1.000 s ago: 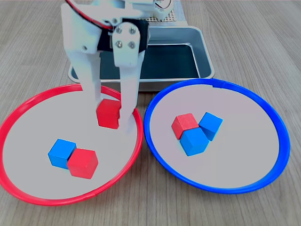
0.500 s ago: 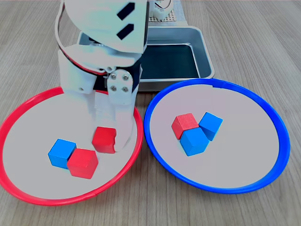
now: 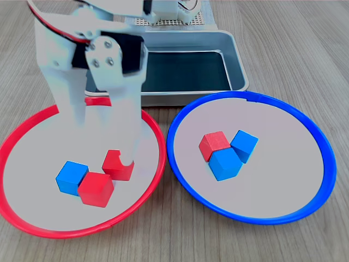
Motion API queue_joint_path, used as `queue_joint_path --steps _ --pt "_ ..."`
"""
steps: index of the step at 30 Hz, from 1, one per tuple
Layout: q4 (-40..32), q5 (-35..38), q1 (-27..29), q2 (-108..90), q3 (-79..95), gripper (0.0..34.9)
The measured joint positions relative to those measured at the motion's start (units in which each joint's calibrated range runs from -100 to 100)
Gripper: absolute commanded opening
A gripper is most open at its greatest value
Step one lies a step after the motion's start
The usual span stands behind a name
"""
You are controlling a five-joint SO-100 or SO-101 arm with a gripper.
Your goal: Relocate any misplaced blocks to their matching dishes.
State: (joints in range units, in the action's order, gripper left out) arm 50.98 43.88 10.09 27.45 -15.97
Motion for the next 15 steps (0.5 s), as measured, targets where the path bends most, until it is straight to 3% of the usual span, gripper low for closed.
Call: queue_joint_path --steps 9,15 --pt "-2.28 -5.27 3.54 -10.66 11.43 20.5" --pt "-0.90 -14.36 4.16 -11.51 13.70 20.7"
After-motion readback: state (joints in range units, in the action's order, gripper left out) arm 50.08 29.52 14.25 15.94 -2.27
